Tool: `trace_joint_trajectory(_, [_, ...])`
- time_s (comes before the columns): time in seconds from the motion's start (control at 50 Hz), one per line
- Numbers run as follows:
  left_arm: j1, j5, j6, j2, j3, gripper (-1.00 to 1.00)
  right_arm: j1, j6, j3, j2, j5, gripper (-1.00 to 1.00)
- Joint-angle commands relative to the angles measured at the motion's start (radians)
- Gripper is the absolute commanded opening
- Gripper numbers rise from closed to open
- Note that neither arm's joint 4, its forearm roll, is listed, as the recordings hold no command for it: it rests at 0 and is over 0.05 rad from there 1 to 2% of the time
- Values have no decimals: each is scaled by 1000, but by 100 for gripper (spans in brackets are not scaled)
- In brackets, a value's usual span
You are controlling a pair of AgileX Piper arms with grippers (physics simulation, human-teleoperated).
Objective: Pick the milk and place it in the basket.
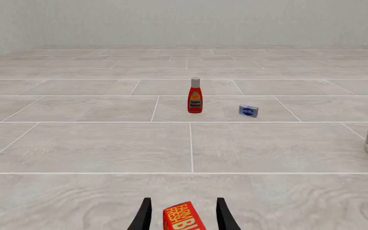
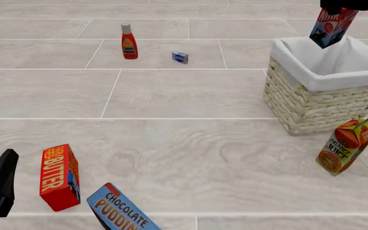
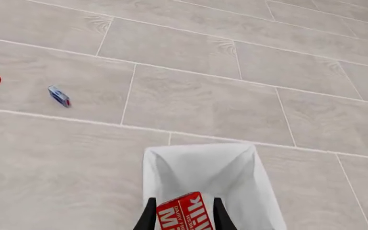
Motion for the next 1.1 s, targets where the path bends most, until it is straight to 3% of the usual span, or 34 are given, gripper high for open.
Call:
trace_joint_trajectory(0.02, [0, 0, 0, 0, 0, 100, -32, 42, -22, 41, -24, -100])
trace_joint_trajectory(1.1, [0, 0, 0, 0, 0, 100, -98, 73, -128, 306, -50, -100])
